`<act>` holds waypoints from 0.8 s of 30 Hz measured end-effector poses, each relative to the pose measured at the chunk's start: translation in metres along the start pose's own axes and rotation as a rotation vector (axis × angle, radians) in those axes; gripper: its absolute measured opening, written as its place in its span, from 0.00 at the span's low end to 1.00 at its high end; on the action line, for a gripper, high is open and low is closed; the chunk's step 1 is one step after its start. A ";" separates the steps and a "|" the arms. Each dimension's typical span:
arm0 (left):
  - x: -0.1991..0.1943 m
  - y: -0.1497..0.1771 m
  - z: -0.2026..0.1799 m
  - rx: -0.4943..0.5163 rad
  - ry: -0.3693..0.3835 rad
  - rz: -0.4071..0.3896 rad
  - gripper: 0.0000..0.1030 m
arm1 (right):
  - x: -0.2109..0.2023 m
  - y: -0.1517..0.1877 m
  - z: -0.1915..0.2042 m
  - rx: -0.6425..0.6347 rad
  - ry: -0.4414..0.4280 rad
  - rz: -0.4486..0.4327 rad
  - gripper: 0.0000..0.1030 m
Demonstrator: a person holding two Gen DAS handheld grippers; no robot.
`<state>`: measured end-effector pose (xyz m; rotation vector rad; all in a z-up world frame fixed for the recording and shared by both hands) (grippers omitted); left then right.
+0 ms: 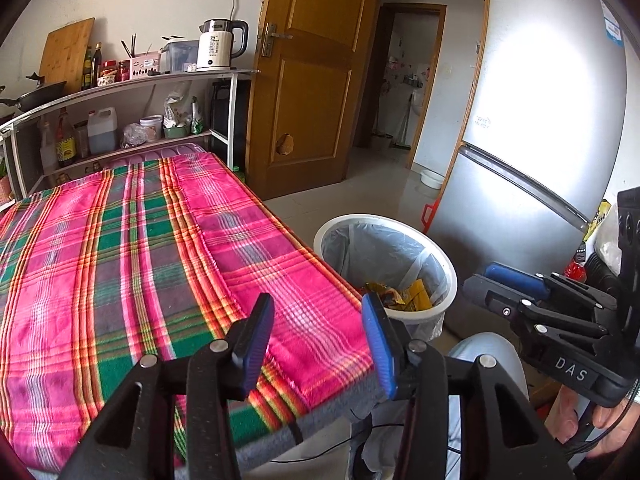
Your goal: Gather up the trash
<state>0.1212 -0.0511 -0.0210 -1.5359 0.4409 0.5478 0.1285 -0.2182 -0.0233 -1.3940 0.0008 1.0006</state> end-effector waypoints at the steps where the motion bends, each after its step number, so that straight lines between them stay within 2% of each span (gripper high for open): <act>1: -0.003 0.002 0.000 0.001 -0.003 -0.004 0.47 | -0.001 0.003 0.001 -0.001 0.001 0.000 0.39; 4: -0.009 0.006 0.002 0.001 -0.012 -0.010 0.50 | -0.004 0.009 0.004 -0.002 0.002 0.006 0.39; 24: -0.021 0.023 0.011 -0.028 -0.057 -0.022 0.50 | -0.009 0.022 0.015 -0.016 0.007 0.004 0.39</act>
Point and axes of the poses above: each gripper's, at about its wrist camera, not at the fingertips, and x roughly the way its jaws point, z to its left, y to its underside, the point moved 8 cm from there along x, roughly the way its jaws point, and after that the axes turned 15 degrees about -y, right-handed, at the moved point
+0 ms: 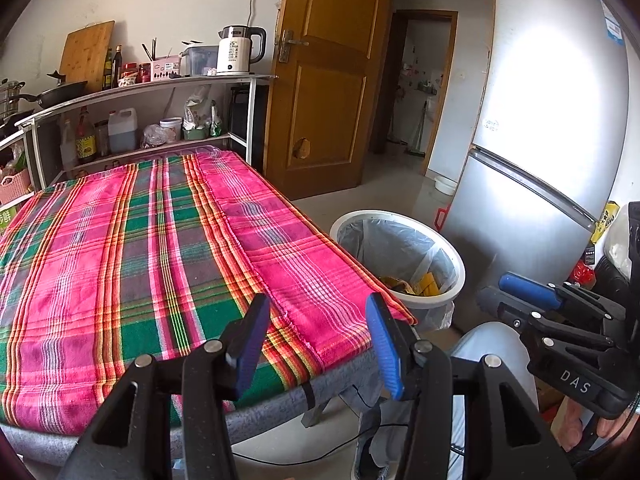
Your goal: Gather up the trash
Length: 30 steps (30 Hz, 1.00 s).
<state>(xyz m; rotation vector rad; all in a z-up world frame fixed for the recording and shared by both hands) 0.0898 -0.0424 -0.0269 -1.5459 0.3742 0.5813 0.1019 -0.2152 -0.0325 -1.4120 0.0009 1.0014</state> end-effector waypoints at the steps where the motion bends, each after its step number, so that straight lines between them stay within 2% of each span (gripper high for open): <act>1: 0.000 0.001 0.000 0.000 0.000 0.000 0.50 | 0.000 0.000 0.001 -0.001 0.000 0.000 0.39; 30: 0.001 0.004 -0.004 0.000 0.015 0.009 0.50 | 0.002 0.002 0.001 0.002 0.000 0.004 0.39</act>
Point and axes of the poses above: each gripper's, at about its wrist camera, not at the fingertips, and x roughly the way its jaws point, z to its left, y to its underside, the point moved 8 cm from there along x, roughly the way its jaws point, and after that the axes turned 15 degrees about -y, right-handed, at the moved point
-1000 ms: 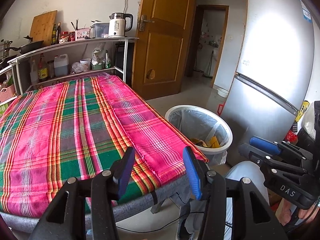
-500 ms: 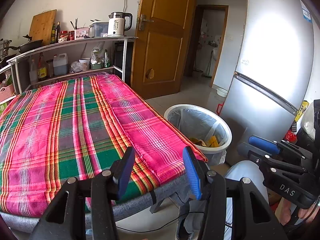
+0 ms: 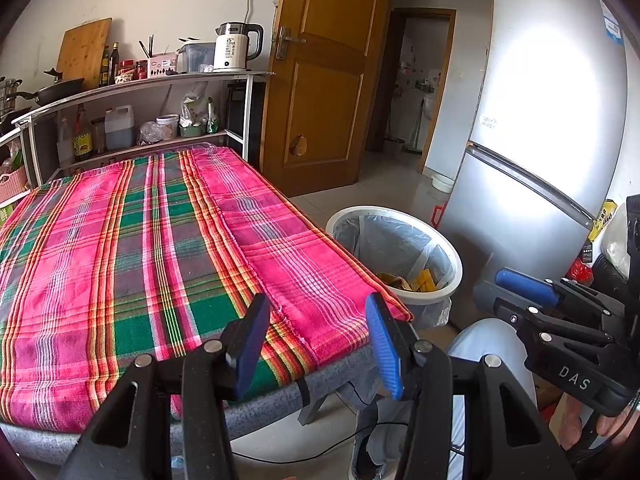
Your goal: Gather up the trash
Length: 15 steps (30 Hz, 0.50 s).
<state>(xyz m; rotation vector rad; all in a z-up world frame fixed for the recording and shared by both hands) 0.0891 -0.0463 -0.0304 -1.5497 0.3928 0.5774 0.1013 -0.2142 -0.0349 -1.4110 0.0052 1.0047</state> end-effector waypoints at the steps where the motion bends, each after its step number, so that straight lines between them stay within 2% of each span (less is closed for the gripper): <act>1: 0.000 0.000 0.000 0.000 0.000 0.000 0.50 | 0.000 0.000 0.000 0.001 0.000 0.001 0.39; 15: -0.001 0.003 0.000 0.003 0.001 0.000 0.50 | 0.000 0.000 0.000 0.000 0.001 -0.001 0.39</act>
Point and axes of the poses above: each gripper's, at about its wrist camera, not at the fingertips, and x roughly the way its jaws point, z to its left, y to its underside, the point moved 8 cm from there along x, roughly the way its jaws point, and after that the axes turned 15 degrees about -y, right-handed, at the moved point
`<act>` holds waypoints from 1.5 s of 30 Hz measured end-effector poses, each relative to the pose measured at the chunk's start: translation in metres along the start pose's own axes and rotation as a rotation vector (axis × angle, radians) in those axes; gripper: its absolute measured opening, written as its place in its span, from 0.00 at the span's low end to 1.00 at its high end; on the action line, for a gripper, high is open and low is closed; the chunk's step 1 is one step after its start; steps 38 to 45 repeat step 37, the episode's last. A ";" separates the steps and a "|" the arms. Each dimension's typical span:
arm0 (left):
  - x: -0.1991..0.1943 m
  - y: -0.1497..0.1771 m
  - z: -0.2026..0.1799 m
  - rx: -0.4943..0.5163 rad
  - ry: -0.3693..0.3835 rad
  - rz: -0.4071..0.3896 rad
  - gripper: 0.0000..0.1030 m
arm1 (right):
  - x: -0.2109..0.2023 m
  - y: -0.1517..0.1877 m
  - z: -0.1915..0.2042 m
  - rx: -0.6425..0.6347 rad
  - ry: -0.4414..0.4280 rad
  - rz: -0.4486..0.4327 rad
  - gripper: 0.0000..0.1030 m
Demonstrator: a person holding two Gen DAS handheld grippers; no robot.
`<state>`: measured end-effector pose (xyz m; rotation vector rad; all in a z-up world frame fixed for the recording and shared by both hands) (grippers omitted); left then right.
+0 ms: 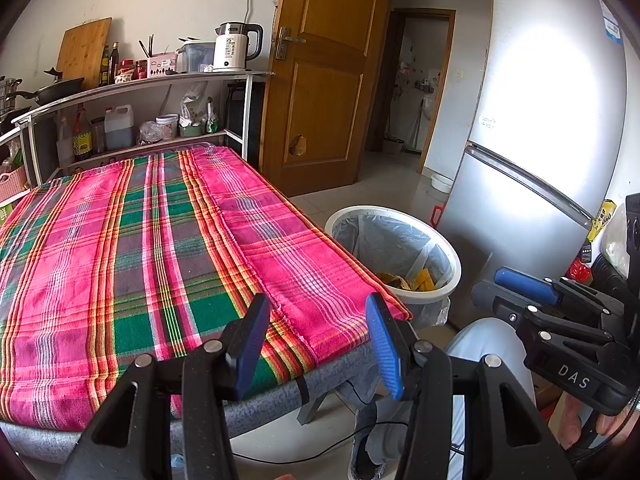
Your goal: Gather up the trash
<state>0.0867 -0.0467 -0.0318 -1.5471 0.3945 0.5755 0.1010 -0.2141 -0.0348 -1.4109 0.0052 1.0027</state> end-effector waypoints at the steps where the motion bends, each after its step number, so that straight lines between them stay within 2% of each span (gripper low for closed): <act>1: 0.000 0.000 0.000 -0.001 0.001 0.000 0.50 | 0.000 0.000 0.000 -0.001 0.000 0.000 0.39; 45: -0.002 0.005 -0.004 0.010 0.007 0.004 0.50 | -0.001 0.000 0.002 -0.002 0.000 0.000 0.39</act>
Point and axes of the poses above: each gripper's, at about its wrist camera, not at the fingertips, and x roughly the way its jaws point, z to its left, y to its underside, the point moved 8 cm from there along x, roughly the way its jaws point, and after that the axes turned 15 degrees about -y, right-handed, at the moved point
